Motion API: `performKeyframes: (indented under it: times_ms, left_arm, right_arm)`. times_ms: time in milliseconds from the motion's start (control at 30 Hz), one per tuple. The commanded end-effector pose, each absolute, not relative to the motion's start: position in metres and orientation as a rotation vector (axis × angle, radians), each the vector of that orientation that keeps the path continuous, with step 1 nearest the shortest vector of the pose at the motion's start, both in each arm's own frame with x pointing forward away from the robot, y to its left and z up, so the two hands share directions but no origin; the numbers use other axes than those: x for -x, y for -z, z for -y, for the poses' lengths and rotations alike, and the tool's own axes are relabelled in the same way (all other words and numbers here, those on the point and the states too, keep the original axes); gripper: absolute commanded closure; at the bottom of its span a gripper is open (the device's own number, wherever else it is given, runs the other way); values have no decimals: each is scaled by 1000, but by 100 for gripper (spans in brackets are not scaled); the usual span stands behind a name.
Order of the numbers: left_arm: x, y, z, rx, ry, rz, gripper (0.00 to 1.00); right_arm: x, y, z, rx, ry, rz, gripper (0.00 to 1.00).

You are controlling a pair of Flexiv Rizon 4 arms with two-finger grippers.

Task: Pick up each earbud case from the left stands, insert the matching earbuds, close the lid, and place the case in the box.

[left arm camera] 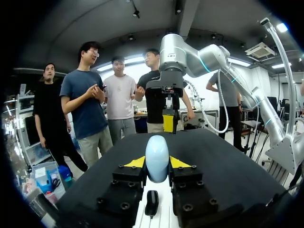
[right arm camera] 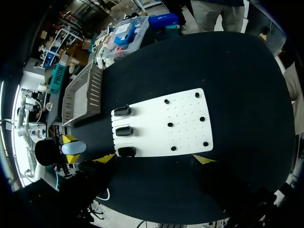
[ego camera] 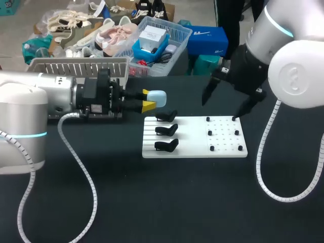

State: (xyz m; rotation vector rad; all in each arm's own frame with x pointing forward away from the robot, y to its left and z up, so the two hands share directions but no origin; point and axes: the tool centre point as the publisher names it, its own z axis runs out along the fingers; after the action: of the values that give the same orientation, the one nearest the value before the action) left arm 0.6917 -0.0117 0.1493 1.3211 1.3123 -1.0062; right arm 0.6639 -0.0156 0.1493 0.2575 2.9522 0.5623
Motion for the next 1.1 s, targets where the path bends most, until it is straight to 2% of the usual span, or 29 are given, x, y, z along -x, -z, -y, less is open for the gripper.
performKeyframes:
  times_ms: [33,467,733,800,833,1100]
  left_arm:
    - [-686,-161,-7,-1268,927,-1368,100]
    - [-734,-152,-90,-1013,739,-1652,100]
    - [-736,-151,-93,-1009,724,-1661,100]
    - [-780,-134,-141,-899,572,-1854,100]
    - [-787,-130,-149,-896,547,-1881,100]
    - [-806,-120,-163,-820,550,-1906,100]
  right_arm:
    - [-660,-149,16,-271,-545,-2904,0]
    - [-660,-149,16,-271,-545,-2904,0]
    - [-660,-149,16,-271,-545,-2904,0]
    - [-660,-149,16,-271,-545,-2904,0]
    - [-660,-149,16,-271,-545,-2904,0]
    - [-660,-149,16,-271,-545,-2904,0]
